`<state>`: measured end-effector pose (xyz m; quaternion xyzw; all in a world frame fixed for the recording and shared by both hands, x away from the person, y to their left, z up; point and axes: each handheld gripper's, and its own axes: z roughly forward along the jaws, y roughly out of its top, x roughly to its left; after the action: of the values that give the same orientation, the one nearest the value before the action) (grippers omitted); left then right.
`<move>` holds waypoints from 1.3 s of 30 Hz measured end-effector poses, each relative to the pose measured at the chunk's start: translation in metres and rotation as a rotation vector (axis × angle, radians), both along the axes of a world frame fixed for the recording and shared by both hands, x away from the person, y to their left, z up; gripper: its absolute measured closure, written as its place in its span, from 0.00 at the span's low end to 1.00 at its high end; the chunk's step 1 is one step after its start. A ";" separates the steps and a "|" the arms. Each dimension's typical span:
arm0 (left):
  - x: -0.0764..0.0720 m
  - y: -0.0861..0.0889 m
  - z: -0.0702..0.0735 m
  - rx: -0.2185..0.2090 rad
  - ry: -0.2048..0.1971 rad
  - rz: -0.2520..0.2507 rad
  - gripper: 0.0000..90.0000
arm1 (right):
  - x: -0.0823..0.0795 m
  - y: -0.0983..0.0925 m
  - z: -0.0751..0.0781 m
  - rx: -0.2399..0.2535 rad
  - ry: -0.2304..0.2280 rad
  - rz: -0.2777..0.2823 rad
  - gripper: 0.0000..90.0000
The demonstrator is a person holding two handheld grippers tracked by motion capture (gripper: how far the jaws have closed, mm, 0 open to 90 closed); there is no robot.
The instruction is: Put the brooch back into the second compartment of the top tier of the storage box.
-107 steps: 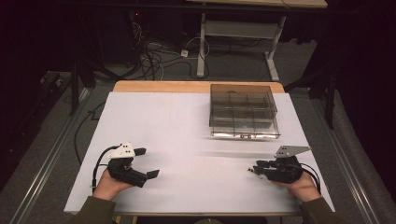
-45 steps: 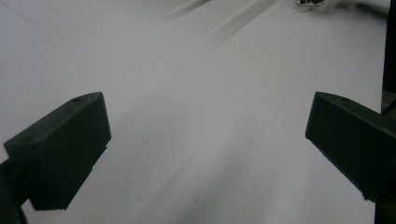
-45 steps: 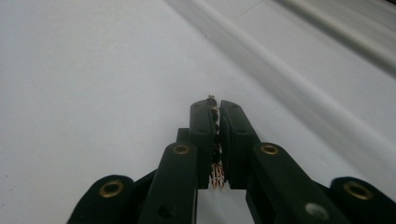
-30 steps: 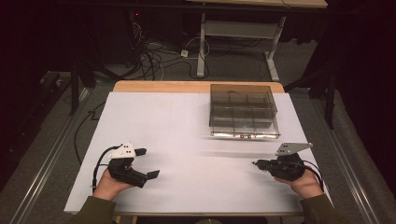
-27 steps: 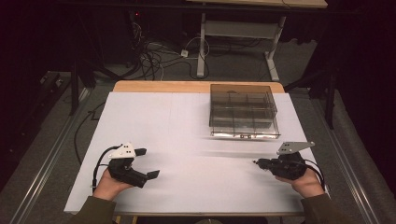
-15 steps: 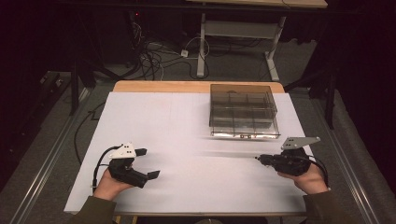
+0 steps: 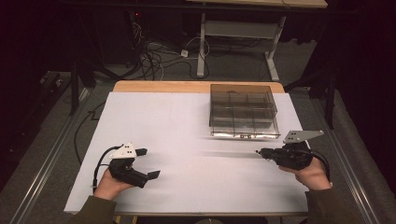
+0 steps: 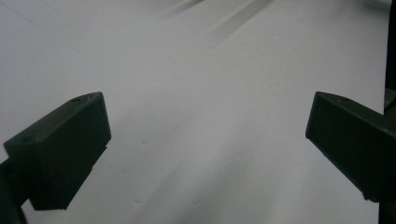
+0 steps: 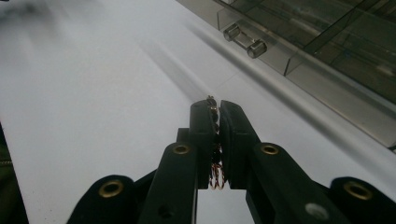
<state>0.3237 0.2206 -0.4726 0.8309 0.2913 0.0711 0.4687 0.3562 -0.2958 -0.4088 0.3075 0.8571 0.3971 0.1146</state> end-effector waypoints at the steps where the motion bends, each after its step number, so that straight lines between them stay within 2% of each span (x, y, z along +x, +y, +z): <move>1: 0.000 0.000 0.000 0.000 0.000 0.000 0.00 | 0.001 0.000 0.001 0.001 -0.005 0.001 0.95; 24: 0.000 -0.001 0.000 0.001 0.004 -0.002 0.00 | 0.019 0.005 0.025 0.025 -0.056 -0.013 0.95; 39: 0.000 -0.001 0.000 0.001 0.006 -0.004 0.00 | 0.045 0.017 0.038 0.024 -0.090 -0.031 0.95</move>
<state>0.3237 0.2199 -0.4731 0.8318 0.2911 0.0679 0.4677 0.4014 -0.2789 -0.3708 0.3038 0.8416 0.4187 0.1553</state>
